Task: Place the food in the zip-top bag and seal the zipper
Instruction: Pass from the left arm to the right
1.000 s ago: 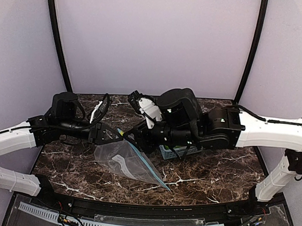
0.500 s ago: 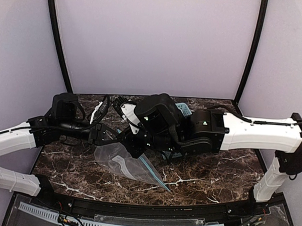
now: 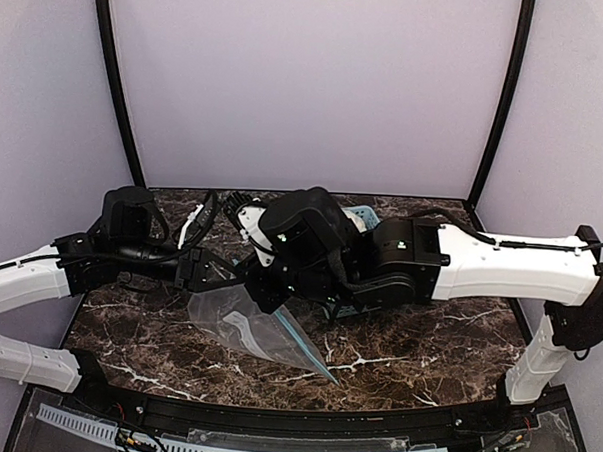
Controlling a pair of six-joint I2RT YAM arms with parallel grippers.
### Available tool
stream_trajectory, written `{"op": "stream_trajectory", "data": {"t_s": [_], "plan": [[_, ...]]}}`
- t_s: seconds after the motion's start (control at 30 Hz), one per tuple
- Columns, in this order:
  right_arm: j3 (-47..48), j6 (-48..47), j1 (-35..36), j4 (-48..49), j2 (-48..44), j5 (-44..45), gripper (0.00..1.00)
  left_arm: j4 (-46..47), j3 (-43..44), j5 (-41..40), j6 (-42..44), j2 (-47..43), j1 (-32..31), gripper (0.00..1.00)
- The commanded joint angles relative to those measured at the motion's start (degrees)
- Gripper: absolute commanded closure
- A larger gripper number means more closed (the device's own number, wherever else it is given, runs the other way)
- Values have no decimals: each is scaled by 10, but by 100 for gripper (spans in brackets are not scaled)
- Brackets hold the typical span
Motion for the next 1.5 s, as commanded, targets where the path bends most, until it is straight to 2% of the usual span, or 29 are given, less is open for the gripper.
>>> {"op": "stream_trajectory", "data": {"t_s": [0.0, 0.17, 0.57, 0.9, 1.1, 1.17, 1.2, 1.33, 1.47], "plan": [[22, -11, 8, -6, 16, -2, 75, -4, -9, -3, -1, -11, -3, 99], [23, -18, 9, -2, 22, -19, 76, -3, -10, -2, -1, -9, -3, 99], [28, 1, 9, -13, 24, 45, 82, -4, -9, -1, 0, -9, -3, 99], [23, 7, 9, -12, 17, 59, 87, -4, -10, -2, 0, -9, -3, 99], [17, 13, 9, -8, 12, 46, 97, -4, -10, -1, 1, -10, -3, 99], [7, 14, 8, 0, 5, 33, 100, -4, -9, -2, 3, -13, -3, 94], [0, 15, 6, 6, 1, 25, 100, -3, -10, -2, 3, -15, -3, 82], [-36, 23, -2, 36, -26, -9, 100, -7, -6, -1, 10, -25, -3, 62], [-83, 24, -16, 82, -62, -66, 100, -10, -1, -8, 16, -34, -3, 53]]}}
